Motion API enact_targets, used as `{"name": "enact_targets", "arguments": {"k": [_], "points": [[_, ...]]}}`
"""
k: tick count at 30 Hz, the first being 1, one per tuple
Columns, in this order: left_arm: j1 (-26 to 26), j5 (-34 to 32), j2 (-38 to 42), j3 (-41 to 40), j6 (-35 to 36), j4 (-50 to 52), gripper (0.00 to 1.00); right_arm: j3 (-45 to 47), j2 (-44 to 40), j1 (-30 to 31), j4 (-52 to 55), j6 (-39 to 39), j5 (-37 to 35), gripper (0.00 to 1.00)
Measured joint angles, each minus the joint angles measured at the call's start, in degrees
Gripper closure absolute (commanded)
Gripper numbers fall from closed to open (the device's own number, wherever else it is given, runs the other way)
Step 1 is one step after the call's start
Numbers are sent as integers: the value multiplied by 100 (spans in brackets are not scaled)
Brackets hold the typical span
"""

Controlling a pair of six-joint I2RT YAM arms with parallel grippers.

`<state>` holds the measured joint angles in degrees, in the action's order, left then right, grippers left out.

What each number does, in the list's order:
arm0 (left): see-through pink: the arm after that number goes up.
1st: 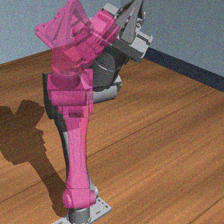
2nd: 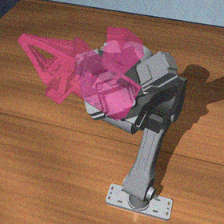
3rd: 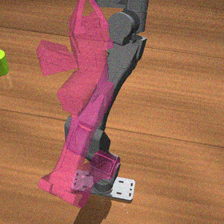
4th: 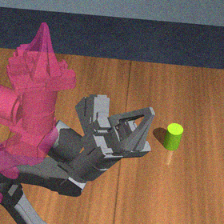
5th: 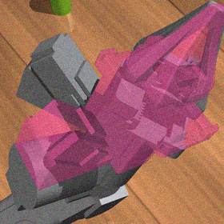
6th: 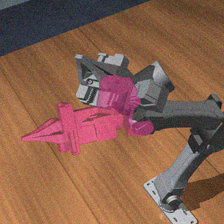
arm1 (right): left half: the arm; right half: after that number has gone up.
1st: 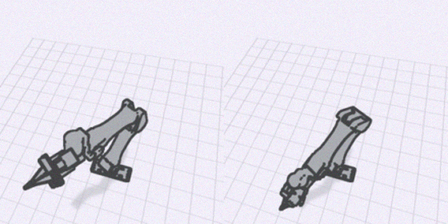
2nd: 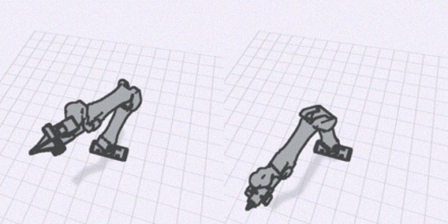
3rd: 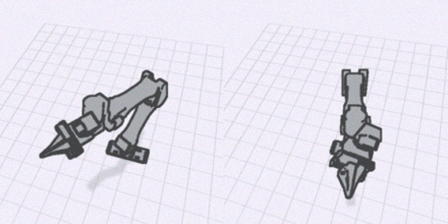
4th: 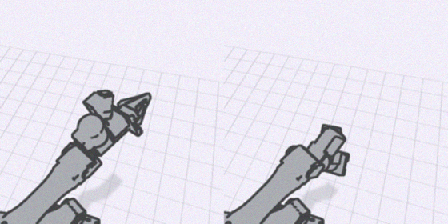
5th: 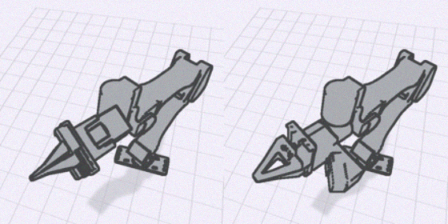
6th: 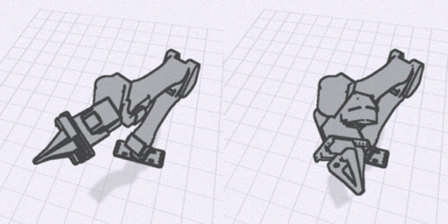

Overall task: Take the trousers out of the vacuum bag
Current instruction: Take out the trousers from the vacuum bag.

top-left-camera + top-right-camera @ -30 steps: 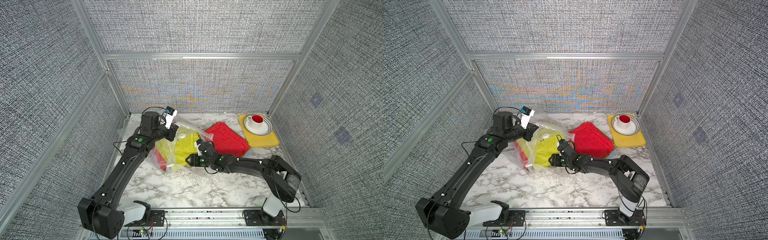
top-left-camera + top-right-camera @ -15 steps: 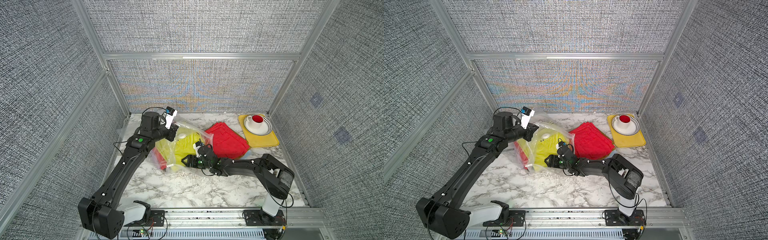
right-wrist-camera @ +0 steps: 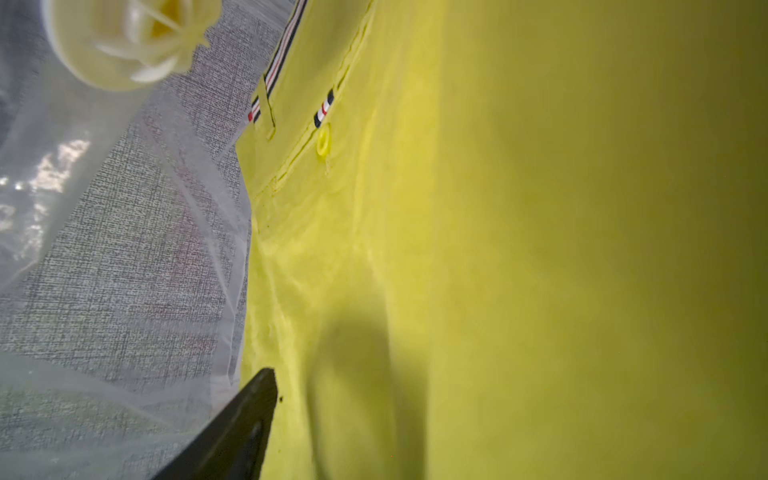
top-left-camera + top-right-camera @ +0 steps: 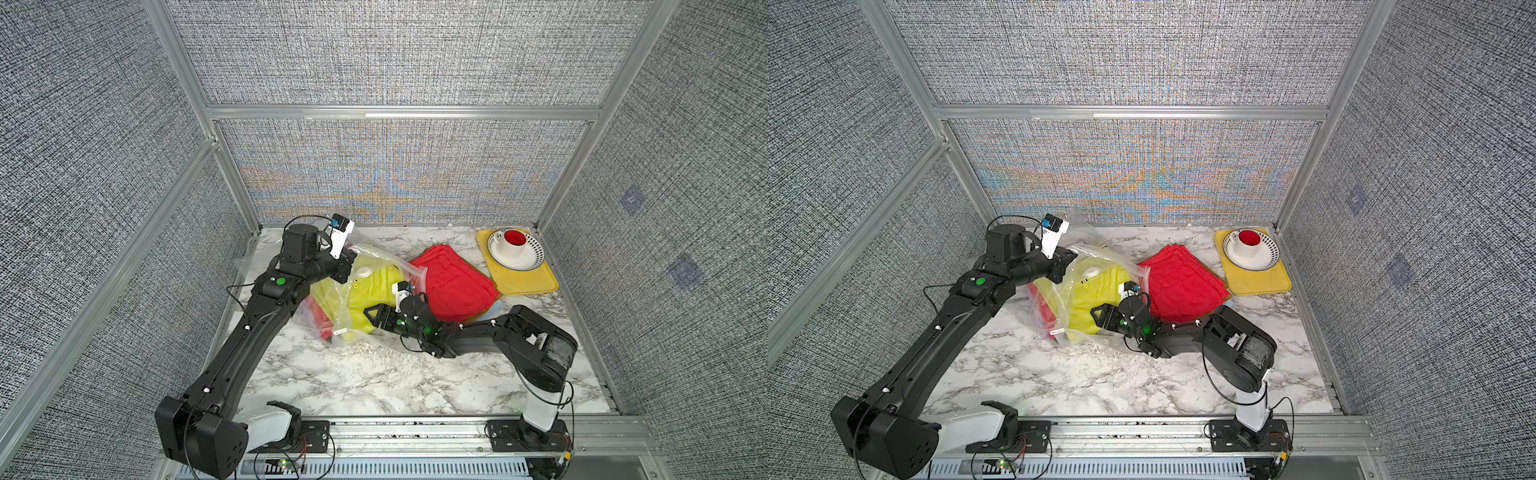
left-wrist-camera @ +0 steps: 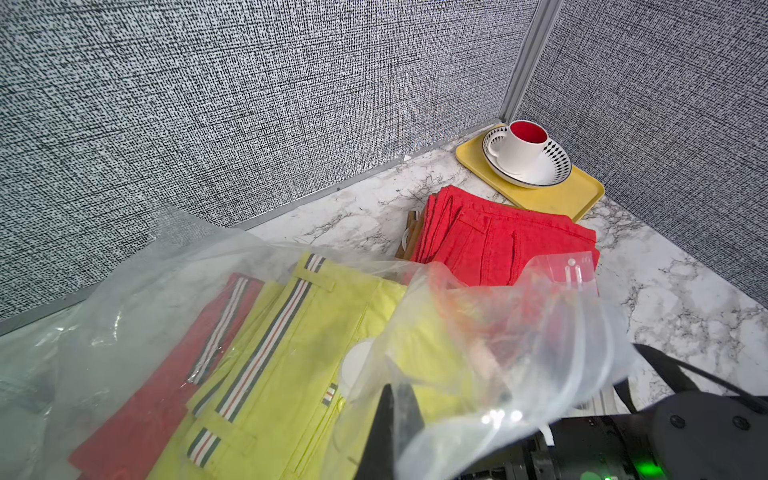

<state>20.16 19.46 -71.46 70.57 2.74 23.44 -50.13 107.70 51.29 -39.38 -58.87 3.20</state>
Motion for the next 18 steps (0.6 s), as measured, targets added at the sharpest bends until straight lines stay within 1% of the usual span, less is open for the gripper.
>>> {"name": "enact_targets", "arguments": {"k": [6,10,11,14,17,18], "points": [[2,-2,-2,-15,0,-20,100,-234,380,42,-374,-120,-52,24],[2,-9,-2,-31,2,-24,100,-297,564,48,-546,-181,-74,28],[2,-24,-2,-37,2,-26,100,-313,590,48,-577,-186,-74,32],[2,-48,-2,-44,2,-26,100,-313,608,48,-632,-192,-81,46],[2,-50,-9,-52,2,-46,100,-313,605,48,-656,-197,-140,65],[2,-50,-11,-55,2,-55,100,-313,605,48,-673,-181,-144,73]]}}
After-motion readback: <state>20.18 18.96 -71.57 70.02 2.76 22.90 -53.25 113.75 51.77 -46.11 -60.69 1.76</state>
